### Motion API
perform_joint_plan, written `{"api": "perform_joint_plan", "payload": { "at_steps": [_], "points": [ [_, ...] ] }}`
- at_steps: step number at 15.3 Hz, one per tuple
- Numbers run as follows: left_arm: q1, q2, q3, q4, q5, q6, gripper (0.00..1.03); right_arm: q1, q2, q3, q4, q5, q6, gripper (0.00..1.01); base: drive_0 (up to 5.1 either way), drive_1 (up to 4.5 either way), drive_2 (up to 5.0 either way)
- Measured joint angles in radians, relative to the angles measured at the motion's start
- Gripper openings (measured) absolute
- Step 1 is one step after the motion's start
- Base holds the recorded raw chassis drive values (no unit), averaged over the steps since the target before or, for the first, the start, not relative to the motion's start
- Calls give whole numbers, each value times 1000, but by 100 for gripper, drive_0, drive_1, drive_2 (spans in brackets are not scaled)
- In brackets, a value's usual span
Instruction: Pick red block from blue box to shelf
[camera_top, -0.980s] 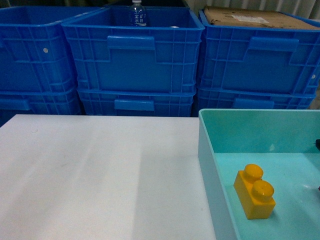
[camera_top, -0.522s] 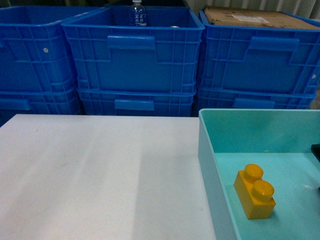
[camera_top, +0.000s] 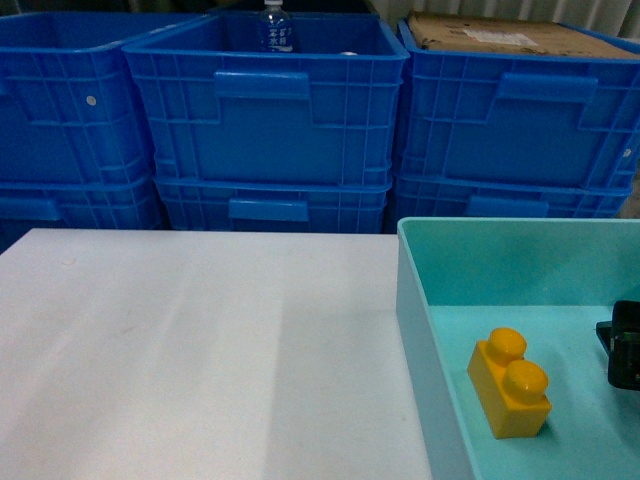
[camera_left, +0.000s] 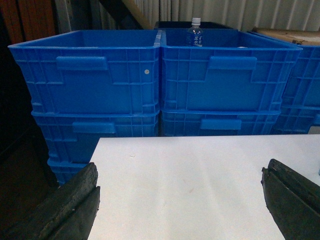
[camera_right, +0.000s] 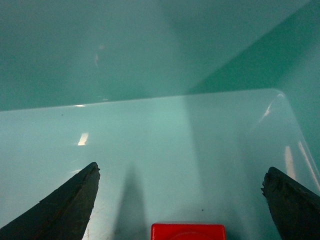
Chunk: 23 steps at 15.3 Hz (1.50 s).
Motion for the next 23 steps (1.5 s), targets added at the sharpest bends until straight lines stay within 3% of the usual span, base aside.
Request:
{"api": "perform_joint_plan", "payload": {
  "at_steps": [1, 2, 7, 12, 14, 16, 18, 20, 23],
  "points": [
    [0, 0, 0, 0, 0, 0, 98, -6, 7, 3, 5, -2, 0, 98, 0, 0, 0],
    [0, 0, 0, 0, 0, 0, 98, -11, 11, 6, 7, -3, -1, 88, 0, 0, 0],
    [0, 0, 0, 0, 0, 0, 98, -34, 0, 2, -2, -28, -10, 30, 0, 0, 0],
    [0, 0, 0, 0, 0, 0, 98, -50, -230, -19, -62, -109, -16, 28, 0, 0, 0],
    [0, 0, 0, 0, 0, 0, 98, -51, -419, -13, -164, -174, -12, 28, 0, 0, 0],
    [0, 0, 0, 0, 0, 0, 98, -80, -616, -13, -257, -244, 3, 28, 0, 0, 0],
    [0, 0, 0, 0, 0, 0, 98, -125, -827, -87, -226, -234, 6, 28, 0, 0, 0],
    [0, 0, 0, 0, 0, 0, 98, -140, -1048, -181, -271, -230, 0, 28, 0, 0, 0],
    [0, 0, 0, 0, 0, 0, 98, -84, -1232, -240, -379, -224, -2, 28, 0, 0, 0]
  ]
}}
